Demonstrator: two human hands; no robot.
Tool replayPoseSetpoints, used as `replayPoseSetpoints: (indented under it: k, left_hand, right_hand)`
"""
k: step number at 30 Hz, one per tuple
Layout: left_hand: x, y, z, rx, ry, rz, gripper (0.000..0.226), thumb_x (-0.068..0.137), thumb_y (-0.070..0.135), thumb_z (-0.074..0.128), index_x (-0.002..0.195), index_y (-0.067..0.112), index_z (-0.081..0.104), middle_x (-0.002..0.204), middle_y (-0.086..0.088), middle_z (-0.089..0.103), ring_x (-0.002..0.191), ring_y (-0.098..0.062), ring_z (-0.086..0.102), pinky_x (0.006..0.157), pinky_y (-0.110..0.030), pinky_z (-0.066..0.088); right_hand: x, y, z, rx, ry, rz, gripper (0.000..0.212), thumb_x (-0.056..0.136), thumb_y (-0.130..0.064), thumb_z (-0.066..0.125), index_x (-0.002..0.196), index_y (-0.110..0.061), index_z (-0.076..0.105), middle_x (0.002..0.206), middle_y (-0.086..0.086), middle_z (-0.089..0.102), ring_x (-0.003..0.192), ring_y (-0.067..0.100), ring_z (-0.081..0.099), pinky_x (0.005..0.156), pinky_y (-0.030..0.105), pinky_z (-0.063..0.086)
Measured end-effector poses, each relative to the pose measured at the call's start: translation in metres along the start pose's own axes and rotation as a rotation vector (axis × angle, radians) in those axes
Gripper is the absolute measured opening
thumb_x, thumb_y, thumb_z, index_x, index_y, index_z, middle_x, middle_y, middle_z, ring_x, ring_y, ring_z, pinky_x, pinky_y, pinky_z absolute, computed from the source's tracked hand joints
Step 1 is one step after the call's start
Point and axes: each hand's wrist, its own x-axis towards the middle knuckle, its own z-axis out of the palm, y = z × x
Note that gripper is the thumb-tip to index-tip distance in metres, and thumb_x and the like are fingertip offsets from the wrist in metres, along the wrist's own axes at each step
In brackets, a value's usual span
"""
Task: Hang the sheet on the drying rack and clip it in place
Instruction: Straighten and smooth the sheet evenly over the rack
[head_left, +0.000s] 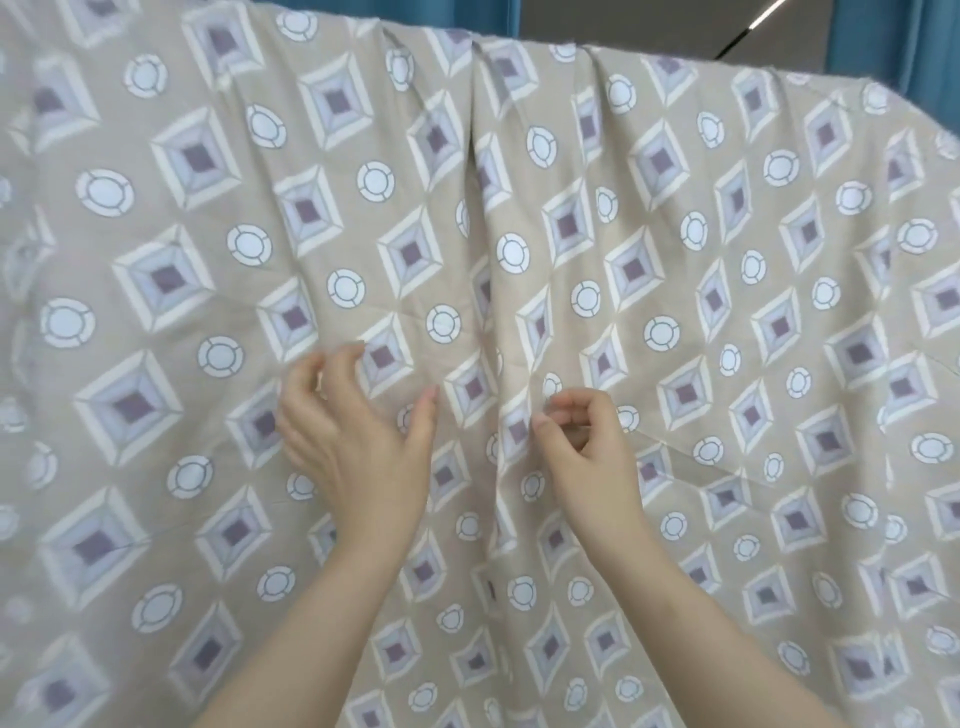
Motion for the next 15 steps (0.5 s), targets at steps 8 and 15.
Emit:
replayPoseSetpoints:
  k: [8, 15]
  left_hand:
    - [0.033, 0.003, -0.009, -0.207, -0.2, -0.296, 0.007, 0.087, 0.023, 0.062, 0.083, 0.021, 0.057, 0.073, 0.015, 0.055, 0.073, -0.014, 0.056, 0.075, -0.03, 0.046]
    - [0.049, 0.03, -0.008, -0.212, -0.167, 0.011, 0.017, 0.085, 0.019, 0.061, 0.074, 0.03, 0.052, 0.077, 0.016, 0.049, 0.077, -0.011, 0.054, 0.073, -0.024, 0.039]
  right_hand:
    - [0.008, -0.007, 0.011, 0.019, -0.033, -0.005, 0.021, 0.088, -0.011, 0.057, 0.09, -0.031, 0.05, 0.089, -0.005, 0.054, 0.062, -0.007, 0.05, 0.061, 0.005, 0.04]
    - [0.032, -0.036, 0.013, -0.017, -0.027, -0.076, 0.02, 0.087, -0.013, 0.058, 0.087, -0.032, 0.05, 0.085, -0.012, 0.054, 0.065, -0.008, 0.05, 0.07, 0.013, 0.041]
